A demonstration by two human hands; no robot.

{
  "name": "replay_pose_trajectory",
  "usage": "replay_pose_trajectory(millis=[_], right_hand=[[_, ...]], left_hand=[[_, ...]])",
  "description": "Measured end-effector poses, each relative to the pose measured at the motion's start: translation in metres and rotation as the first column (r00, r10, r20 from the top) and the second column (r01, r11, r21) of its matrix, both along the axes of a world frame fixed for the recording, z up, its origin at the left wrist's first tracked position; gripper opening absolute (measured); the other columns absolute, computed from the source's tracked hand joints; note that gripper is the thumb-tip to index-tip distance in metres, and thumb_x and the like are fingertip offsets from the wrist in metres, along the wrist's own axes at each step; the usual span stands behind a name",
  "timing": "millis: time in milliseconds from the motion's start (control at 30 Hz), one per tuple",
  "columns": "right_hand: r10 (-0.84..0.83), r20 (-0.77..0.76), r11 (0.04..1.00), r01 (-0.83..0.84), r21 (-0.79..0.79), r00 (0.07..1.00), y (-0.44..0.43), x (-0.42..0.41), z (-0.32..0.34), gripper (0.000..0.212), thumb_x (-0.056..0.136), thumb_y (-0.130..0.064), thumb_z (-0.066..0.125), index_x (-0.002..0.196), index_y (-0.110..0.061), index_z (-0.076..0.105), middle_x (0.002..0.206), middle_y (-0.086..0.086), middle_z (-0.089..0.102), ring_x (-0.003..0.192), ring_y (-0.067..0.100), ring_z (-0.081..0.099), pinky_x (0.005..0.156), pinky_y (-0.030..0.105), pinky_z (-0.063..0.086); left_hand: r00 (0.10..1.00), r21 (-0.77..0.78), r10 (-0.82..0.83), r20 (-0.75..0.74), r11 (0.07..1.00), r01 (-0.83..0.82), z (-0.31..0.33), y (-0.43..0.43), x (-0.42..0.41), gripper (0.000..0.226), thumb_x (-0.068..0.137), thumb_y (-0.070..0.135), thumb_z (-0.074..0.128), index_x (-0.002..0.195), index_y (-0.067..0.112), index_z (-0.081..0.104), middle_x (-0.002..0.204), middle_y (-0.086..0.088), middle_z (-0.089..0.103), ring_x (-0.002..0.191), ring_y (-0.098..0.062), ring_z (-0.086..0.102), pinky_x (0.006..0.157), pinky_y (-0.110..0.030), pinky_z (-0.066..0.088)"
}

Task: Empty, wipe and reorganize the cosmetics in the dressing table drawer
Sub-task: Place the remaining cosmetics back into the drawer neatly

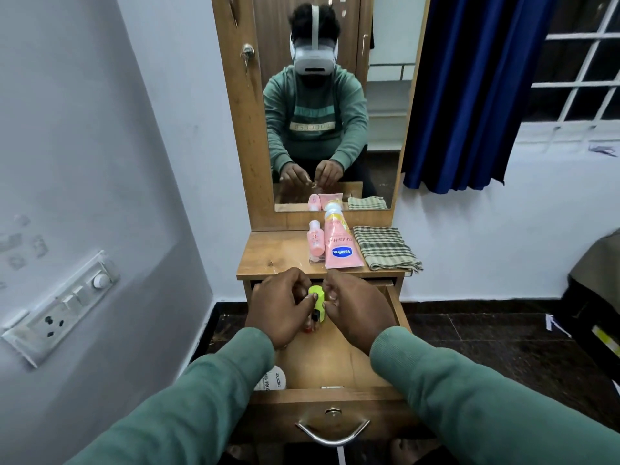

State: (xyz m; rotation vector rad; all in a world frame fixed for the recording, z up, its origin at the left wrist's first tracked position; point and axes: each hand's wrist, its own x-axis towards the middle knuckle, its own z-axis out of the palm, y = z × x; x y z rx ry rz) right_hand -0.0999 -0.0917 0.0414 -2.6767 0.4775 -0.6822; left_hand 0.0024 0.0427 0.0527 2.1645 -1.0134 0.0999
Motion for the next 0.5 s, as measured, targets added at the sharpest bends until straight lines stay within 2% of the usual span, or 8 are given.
replay_pose_trajectory(millis=[133, 200, 267, 433, 500], right_hand=[[-0.019, 0.028, 0.998, 0.017, 0.059, 0.999, 0.002, 0.000, 0.022, 0.022, 0.093, -0.024, 0.073, 0.105, -0.031, 0.057, 0.103, -0.005, 0.069, 0.095, 0.017, 0.061, 0.074, 0.033, 0.057], [-0.025, 0.029, 0.995, 0.022, 0.101, 0.999, -0.001, 0.003, 0.034, 0.021, 0.094, -0.022, 0.072, 0.111, -0.028, 0.061, 0.107, -0.002, 0.070, 0.099, 0.019, 0.063, 0.079, 0.036, 0.058], [-0.035, 0.046, 0.991, 0.029, 0.133, 0.998, -0.005, 0.008, 0.046, 0.023, 0.092, -0.019, 0.074, 0.113, -0.026, 0.066, 0.107, 0.000, 0.071, 0.095, 0.020, 0.064, 0.080, 0.038, 0.058], [-0.094, 0.073, 0.982, 0.081, 0.173, 0.993, -0.024, 0.028, 0.069, 0.028, 0.087, -0.016, 0.079, 0.113, -0.024, 0.071, 0.099, -0.002, 0.072, 0.085, 0.014, 0.062, 0.072, 0.029, 0.049], [-0.098, 0.059, 0.981, 0.087, 0.172, 0.993, -0.034, 0.038, 0.075, 0.030, 0.086, -0.015, 0.080, 0.114, -0.023, 0.072, 0.099, -0.002, 0.072, 0.086, 0.015, 0.064, 0.074, 0.031, 0.053]], left_hand=[[0.989, -0.102, -0.003, -0.149, 0.995, -0.012, 0.021, -0.004, -0.003, 0.017, 0.090, 0.023, 0.072, 0.102, 0.030, 0.062, 0.081, 0.009, 0.067, 0.074, -0.008, 0.065, 0.074, -0.037, 0.057], [0.980, -0.122, 0.001, -0.201, 0.992, -0.026, 0.030, -0.008, -0.002, 0.020, 0.092, 0.021, 0.070, 0.106, 0.029, 0.060, 0.084, 0.007, 0.067, 0.077, -0.013, 0.065, 0.075, -0.039, 0.058], [0.971, -0.150, 0.013, -0.237, 0.987, -0.050, 0.038, -0.012, 0.001, 0.021, 0.092, 0.020, 0.069, 0.108, 0.029, 0.060, 0.087, 0.005, 0.067, 0.081, -0.017, 0.065, 0.076, -0.040, 0.058], [0.962, -0.194, 0.007, -0.273, 0.979, -0.062, 0.054, -0.025, 0.016, 0.023, 0.090, 0.018, 0.072, 0.109, 0.026, 0.060, 0.086, 0.003, 0.066, 0.076, -0.015, 0.062, 0.071, -0.033, 0.051], [0.960, -0.202, 0.012, -0.279, 0.977, -0.071, 0.058, -0.033, 0.024, 0.022, 0.089, 0.016, 0.072, 0.106, 0.025, 0.061, 0.086, 0.000, 0.067, 0.076, -0.015, 0.061, 0.073, -0.034, 0.051]])
